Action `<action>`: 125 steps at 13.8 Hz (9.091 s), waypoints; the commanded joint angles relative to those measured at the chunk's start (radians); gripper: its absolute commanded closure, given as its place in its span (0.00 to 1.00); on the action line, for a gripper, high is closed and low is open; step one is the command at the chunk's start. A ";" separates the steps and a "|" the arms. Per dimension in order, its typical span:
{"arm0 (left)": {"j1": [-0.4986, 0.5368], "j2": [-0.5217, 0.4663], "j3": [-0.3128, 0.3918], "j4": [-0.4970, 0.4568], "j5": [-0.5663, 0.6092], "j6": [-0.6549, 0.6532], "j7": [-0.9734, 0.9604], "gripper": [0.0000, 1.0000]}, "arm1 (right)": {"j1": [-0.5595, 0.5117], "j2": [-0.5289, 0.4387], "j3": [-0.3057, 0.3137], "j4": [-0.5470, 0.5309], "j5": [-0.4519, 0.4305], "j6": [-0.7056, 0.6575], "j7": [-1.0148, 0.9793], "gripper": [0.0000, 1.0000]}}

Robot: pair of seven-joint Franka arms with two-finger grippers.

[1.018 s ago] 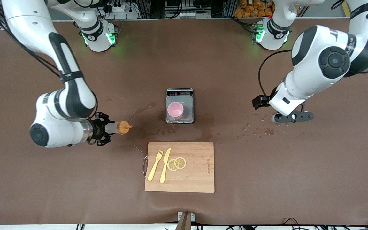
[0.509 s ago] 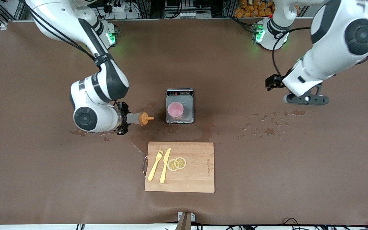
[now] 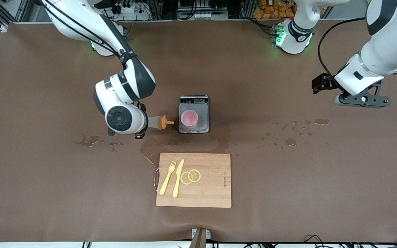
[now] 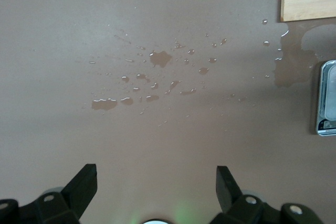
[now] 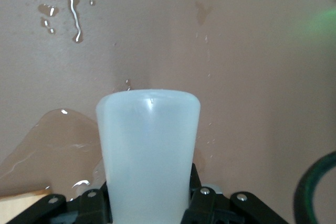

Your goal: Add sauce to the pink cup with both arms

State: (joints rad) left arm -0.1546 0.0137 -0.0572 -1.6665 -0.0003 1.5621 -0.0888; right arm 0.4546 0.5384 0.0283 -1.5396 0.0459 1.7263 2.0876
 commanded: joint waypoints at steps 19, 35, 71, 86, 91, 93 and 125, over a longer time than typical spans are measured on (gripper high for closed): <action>0.050 -0.032 -0.021 0.065 0.031 -0.036 -0.012 0.00 | 0.092 0.124 -0.008 0.205 -0.170 -0.298 0.124 0.64; 0.063 -0.027 -0.021 0.067 0.013 0.001 -0.106 0.00 | -0.218 0.045 -0.004 0.205 0.208 -0.284 -0.446 0.60; 0.076 -0.018 -0.049 0.068 0.023 0.075 -0.060 0.00 | -0.984 0.445 -0.008 0.105 0.744 -0.358 -1.617 0.07; 0.086 -0.021 -0.043 0.068 -0.013 0.075 -0.048 0.00 | -0.867 0.263 -0.004 0.466 0.447 -0.602 -1.402 0.00; 0.084 -0.020 -0.039 0.068 -0.013 0.075 -0.048 0.00 | -0.697 0.066 -0.001 0.460 0.301 -0.602 -1.413 0.00; 0.084 -0.021 -0.039 0.068 -0.015 0.075 -0.048 0.00 | -0.607 0.028 -0.002 0.457 0.238 -0.594 -1.414 0.00; 0.084 -0.020 -0.039 0.068 -0.013 0.078 -0.051 0.00 | -0.450 -0.552 -0.004 -0.128 -0.123 -0.002 -1.996 0.00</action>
State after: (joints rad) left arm -0.0761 -0.0057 -0.0963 -1.6048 0.0034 1.6343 -0.1536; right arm -0.0029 0.0108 0.0308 -1.6466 -0.0571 1.7142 0.1036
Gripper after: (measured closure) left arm 0.000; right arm 0.000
